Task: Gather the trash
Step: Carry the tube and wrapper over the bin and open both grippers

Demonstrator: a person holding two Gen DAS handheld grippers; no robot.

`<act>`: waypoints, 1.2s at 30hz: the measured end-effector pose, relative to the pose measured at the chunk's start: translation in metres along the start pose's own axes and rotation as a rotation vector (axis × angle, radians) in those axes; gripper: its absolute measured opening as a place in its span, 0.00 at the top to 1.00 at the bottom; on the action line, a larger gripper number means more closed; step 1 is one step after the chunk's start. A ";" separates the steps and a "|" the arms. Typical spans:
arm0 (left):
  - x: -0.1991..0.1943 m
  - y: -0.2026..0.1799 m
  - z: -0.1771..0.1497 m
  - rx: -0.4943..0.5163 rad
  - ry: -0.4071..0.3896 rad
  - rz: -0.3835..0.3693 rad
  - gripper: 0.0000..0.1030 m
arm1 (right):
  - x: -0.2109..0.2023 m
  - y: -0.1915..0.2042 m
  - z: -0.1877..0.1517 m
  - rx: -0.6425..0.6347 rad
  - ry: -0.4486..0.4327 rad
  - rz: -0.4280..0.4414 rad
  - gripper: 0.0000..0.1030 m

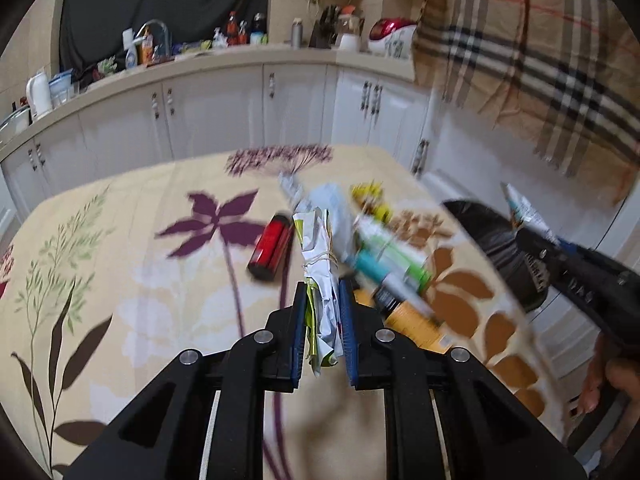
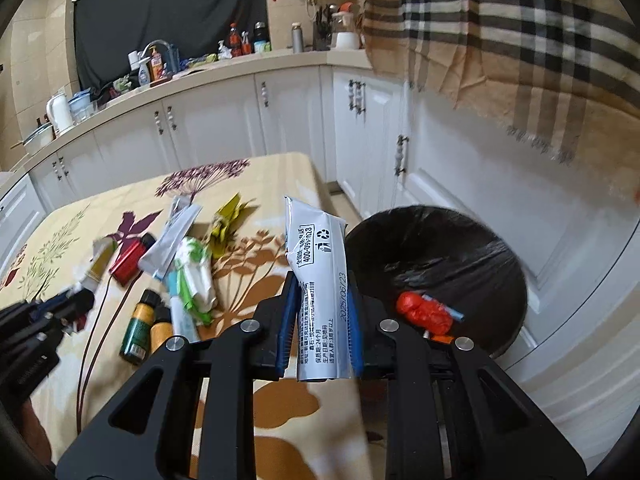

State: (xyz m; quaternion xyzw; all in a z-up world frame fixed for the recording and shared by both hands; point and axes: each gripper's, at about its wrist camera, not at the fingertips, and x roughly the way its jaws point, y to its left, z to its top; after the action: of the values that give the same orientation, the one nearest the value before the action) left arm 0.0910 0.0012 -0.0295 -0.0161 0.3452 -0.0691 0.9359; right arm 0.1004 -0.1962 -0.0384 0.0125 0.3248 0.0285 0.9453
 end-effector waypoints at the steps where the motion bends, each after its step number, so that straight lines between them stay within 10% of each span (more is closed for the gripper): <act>1: 0.000 -0.004 0.005 0.006 -0.014 -0.010 0.84 | 0.000 -0.002 0.001 0.001 -0.007 -0.007 0.79; 36: 0.126 -0.175 0.074 0.242 -0.006 -0.127 0.83 | 0.076 -0.130 0.026 0.130 -0.027 -0.275 0.79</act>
State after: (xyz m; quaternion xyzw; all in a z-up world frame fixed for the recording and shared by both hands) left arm 0.2134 -0.1908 -0.0408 0.0747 0.3297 -0.1692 0.9258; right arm 0.1820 -0.3215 -0.0701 0.0297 0.3118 -0.1225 0.9417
